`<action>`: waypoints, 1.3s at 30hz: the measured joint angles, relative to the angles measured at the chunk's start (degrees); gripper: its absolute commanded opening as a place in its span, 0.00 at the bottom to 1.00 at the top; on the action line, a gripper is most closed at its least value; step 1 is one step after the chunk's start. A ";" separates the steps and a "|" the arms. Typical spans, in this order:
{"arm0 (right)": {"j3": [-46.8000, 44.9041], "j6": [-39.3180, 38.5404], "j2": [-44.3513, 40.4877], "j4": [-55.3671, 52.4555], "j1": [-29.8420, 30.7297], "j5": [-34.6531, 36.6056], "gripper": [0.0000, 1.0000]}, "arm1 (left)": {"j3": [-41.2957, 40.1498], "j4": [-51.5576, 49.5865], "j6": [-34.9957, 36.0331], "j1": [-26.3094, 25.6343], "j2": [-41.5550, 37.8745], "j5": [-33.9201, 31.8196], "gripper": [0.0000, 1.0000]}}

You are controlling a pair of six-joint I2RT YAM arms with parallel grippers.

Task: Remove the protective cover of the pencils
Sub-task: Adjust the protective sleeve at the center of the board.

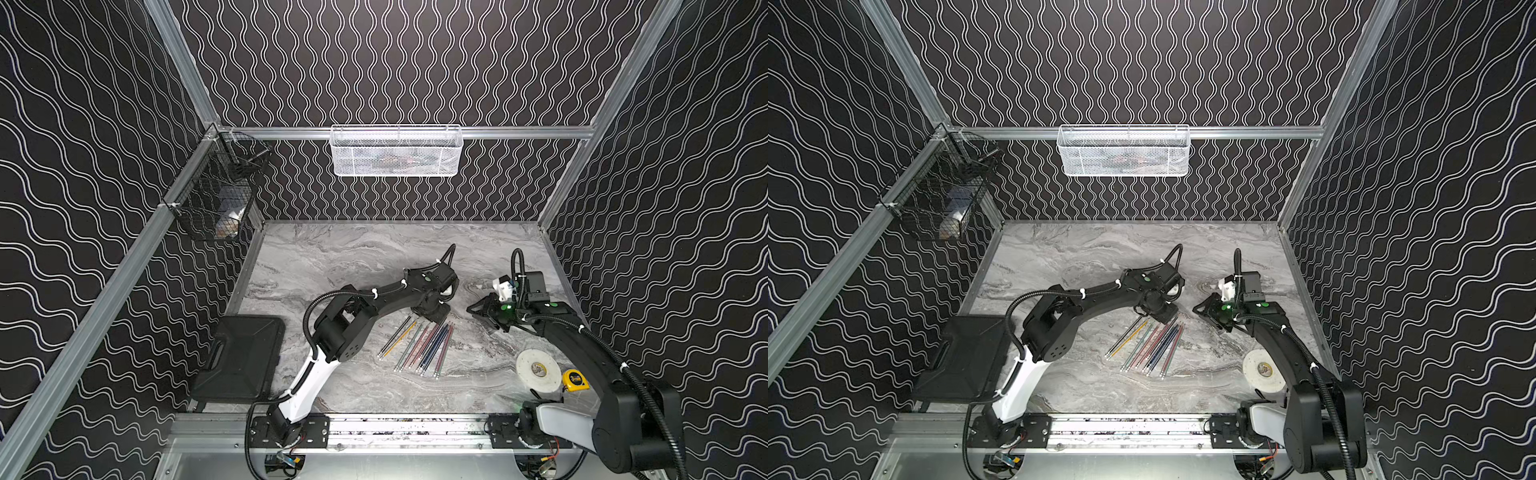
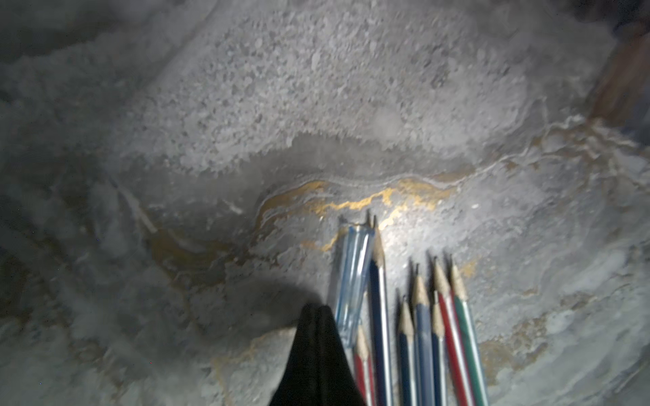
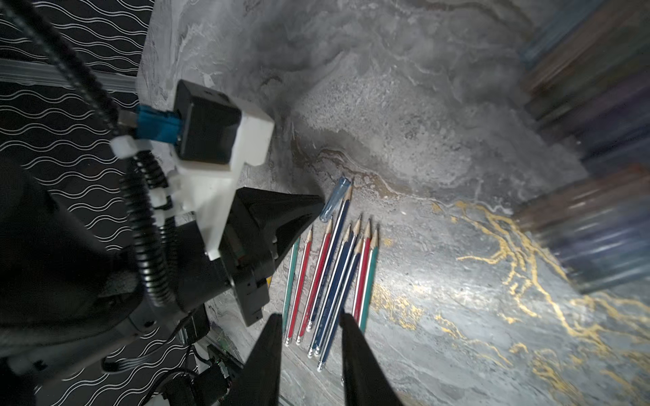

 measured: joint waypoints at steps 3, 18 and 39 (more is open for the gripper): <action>0.00 0.02 -1.42 -0.22 0.02 0.81 0.29 | 1.90 0.72 -0.35 -0.09 1.38 0.98 0.00; 0.13 -1.68 4.20 -3.28 3.13 3.67 0.36 | 3.45 1.60 -1.97 1.60 1.31 -0.50 0.00; 26.21 14.99 32.98 -13.88 17.51 22.67 0.27 | -14.95 -4.59 2.23 6.40 -41.75 1.03 0.00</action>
